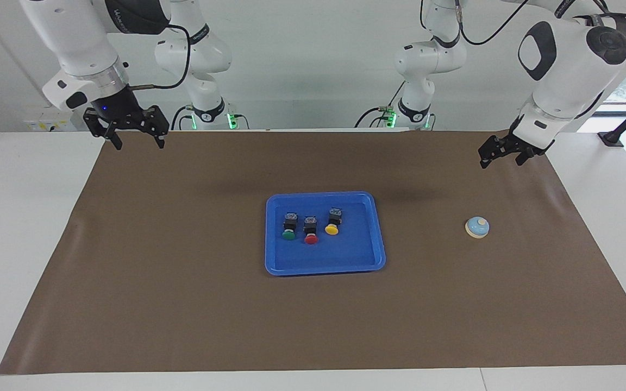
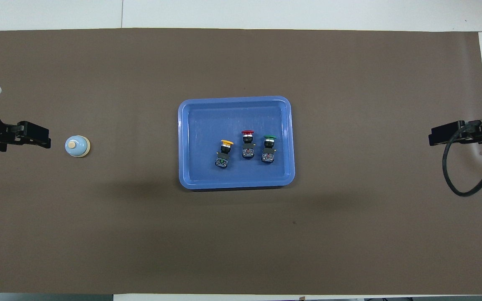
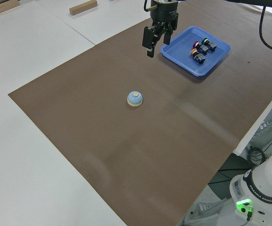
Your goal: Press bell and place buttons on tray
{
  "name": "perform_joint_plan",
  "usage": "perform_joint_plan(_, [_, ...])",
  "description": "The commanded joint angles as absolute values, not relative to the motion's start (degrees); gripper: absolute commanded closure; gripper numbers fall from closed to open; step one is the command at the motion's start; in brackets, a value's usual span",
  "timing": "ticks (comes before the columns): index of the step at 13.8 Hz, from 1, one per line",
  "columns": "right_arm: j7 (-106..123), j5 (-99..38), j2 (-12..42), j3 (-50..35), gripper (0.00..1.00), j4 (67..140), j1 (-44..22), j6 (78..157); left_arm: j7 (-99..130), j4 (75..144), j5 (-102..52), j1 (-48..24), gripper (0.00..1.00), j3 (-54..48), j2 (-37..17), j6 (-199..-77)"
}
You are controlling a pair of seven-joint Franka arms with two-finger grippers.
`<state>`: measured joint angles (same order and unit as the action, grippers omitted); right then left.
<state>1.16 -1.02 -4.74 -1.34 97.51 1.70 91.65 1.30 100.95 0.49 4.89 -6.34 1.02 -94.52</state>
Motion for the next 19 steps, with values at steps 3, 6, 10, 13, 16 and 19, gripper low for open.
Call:
perform_joint_plan(3, [0.7,-2.0,-4.5,-1.3,0.0,96.8,2.2,89.5,1.6,101.0,0.5,5.0,0.0,-6.2,1.7,-94.1])
perform_joint_plan(6, [0.7,-1.7,-4.5,-1.3,0.0,96.8,2.1,88.3,1.6,101.0,0.4,5.0,0.0,-6.3,1.7,-94.1])
perform_joint_plan(10, [0.7,1.1,-4.7,-1.5,0.0,97.0,1.6,87.5,1.6,101.0,0.4,5.0,0.0,-6.2,1.7,-94.1])
perform_joint_plan(13, [0.5,1.1,-4.7,-1.5,0.0,97.0,1.5,87.2,1.6,101.0,0.5,5.0,0.0,-6.2,1.7,-94.1])
perform_joint_plan(16, [0.8,1.1,-4.7,-1.5,0.0,97.0,1.6,86.3,1.6,101.0,0.4,5.0,0.0,-6.2,1.7,-94.1])
perform_joint_plan(19, [0.8,1.1,-4.7,-1.5,0.0,97.0,1.6,86.3,9.8,100.8,1.4,3.3,0.0,-7.3,3.4,-93.2])
